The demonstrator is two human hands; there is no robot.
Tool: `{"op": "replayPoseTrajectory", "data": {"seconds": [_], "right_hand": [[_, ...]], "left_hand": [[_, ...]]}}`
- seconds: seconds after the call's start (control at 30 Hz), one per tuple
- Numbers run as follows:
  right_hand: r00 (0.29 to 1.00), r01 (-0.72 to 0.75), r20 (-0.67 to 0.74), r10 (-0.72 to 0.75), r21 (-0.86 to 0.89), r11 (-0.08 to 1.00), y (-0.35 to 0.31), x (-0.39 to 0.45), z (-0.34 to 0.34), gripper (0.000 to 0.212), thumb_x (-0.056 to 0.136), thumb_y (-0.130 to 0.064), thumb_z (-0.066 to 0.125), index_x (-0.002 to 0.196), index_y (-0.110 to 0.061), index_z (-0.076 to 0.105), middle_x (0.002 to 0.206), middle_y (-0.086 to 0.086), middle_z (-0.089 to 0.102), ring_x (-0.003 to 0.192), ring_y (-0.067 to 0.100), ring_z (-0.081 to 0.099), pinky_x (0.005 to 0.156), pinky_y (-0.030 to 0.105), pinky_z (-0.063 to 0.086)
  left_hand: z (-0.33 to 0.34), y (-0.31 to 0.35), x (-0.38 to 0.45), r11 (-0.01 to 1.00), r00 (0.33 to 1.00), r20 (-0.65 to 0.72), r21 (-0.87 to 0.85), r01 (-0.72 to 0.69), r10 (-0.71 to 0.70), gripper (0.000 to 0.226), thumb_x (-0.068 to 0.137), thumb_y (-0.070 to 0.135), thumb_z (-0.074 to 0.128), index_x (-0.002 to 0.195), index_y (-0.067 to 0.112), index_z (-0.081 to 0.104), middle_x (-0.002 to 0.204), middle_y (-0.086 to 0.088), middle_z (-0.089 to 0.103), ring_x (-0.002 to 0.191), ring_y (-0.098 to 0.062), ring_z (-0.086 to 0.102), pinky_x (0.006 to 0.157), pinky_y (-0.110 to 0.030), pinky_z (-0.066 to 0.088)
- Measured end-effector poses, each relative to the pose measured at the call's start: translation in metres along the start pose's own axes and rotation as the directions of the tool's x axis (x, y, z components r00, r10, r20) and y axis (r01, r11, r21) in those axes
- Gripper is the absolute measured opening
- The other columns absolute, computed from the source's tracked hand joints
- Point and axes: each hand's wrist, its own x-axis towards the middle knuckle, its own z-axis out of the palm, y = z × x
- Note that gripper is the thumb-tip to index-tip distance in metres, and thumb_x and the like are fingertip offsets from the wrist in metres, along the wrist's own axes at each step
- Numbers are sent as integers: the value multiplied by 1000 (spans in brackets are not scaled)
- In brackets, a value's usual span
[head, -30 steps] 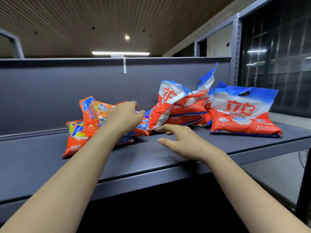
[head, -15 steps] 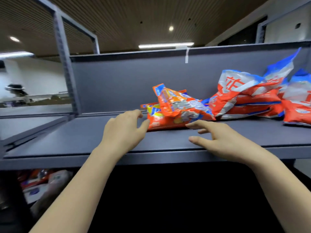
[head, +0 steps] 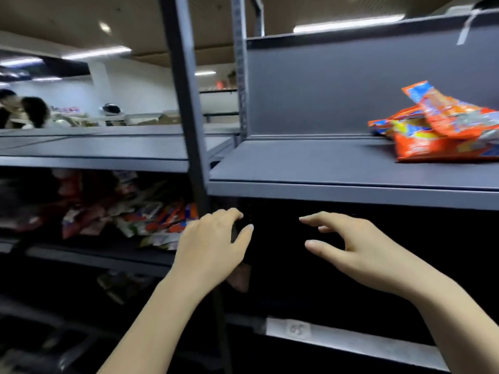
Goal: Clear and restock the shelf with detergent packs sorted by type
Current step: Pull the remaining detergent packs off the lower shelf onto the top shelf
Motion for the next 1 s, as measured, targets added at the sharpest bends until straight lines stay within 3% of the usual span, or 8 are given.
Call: {"op": "replayPoseTrajectory", "data": {"seconds": [0.3, 0.47, 0.57, 0.83, 1.0], "right_hand": [[963, 114, 240, -119, 34, 993, -97, 74, 121, 41, 91, -45, 53, 130, -37, 48, 124, -15, 56, 116, 6, 52, 98, 30, 43], [937, 125, 328, -122, 11, 992, -123, 116, 167, 44, 92, -47, 51, 134, -35, 45, 134, -16, 51, 122, 8, 48, 97, 28, 41], [921, 113, 375, -106, 3, 994, -133, 141, 191, 45, 93, -46, 50, 135, -32, 44, 137, -12, 50, 122, 9, 48, 96, 27, 41], [907, 49, 415, -71, 63, 997, -151, 216, 251, 45, 94, -42, 52, 137, -30, 44, 140, -11, 48, 126, 8, 45, 96, 22, 38], [902, -2, 430, -29, 73, 997, -172, 270, 283, 42, 94, -40, 53, 134, -29, 47, 136, -7, 52, 120, 13, 49, 97, 30, 43]], "left_hand": [[-24, -161, -54, 950, 950, 85, 112, 290, -300, 41, 95, 51, 38, 128, 29, 50, 118, 11, 60, 105, -13, 57, 81, -28, 42], [-33, -226, -63, 901, 896, 129, 156, 404, -425, 40, 96, 50, 39, 128, 28, 50, 115, 10, 60, 101, -14, 59, 78, -29, 45], [-31, -260, -59, 886, 880, 149, 192, 423, -452, 41, 97, 49, 38, 129, 27, 49, 117, 8, 60, 98, -14, 60, 72, -28, 43], [-12, -349, -22, 890, 882, 185, 245, 385, -433, 42, 97, 50, 35, 130, 27, 48, 120, 7, 59, 99, -16, 60, 76, -29, 43], [-9, -415, 5, 891, 867, 231, 225, 394, -442, 43, 97, 50, 36, 131, 27, 47, 116, 8, 61, 87, -15, 61, 76, -32, 46]]}}
